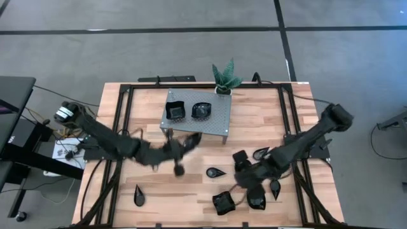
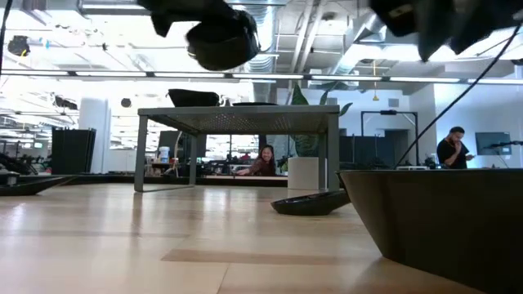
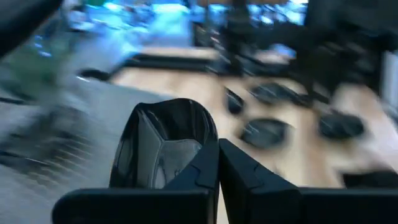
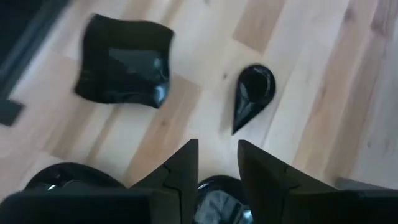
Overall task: Pick & Place Mini shaped plates
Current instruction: Stack the black leaf shaped plate on top of the black leaf shaped plate on the shelf, then stack the black leaf shaped plate on top of the stacked black leaf shaped plates on the shelf
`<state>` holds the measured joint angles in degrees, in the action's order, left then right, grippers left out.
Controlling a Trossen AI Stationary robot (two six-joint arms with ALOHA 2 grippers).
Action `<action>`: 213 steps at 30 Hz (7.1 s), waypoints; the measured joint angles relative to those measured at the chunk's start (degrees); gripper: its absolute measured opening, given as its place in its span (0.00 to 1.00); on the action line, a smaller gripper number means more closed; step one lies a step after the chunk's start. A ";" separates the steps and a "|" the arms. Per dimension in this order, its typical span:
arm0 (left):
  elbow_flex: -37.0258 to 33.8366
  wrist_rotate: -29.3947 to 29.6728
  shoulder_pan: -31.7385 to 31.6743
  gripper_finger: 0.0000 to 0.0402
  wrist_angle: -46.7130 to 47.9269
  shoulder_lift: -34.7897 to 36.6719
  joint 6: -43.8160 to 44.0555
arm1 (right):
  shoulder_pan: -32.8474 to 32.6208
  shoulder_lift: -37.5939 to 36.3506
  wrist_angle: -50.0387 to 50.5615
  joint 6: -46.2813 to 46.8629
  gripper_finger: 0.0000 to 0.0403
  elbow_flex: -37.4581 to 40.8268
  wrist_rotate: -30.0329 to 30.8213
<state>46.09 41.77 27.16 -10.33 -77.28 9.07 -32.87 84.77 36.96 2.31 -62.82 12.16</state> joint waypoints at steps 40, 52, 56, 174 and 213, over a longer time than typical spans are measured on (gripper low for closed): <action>0.04 -7.29 -25.67 0.06 -17.16 -11.77 -15.51 | 3.33 -23.70 -24.21 -2.45 0.27 24.62 -0.26; 0.04 -8.13 -23.13 0.20 -17.28 -11.70 -19.34 | 3.33 -23.71 -24.21 -1.79 0.27 24.62 -0.27; 0.02 -8.17 -18.95 0.20 -18.01 -9.60 -19.34 | 3.33 -23.70 -24.19 -1.54 0.27 24.62 -0.26; 0.02 -29.03 -1.55 0.41 -22.86 -22.29 -13.20 | 8.29 14.87 -6.55 -16.02 0.01 -10.63 -7.82; 0.04 -32.93 0.38 0.02 -20.18 -22.15 -7.45 | 8.80 14.87 -11.07 -15.11 0.29 -10.63 -3.41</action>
<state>46.13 8.84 27.55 -30.50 -99.44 1.63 -24.07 99.63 25.89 -12.80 -73.45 8.75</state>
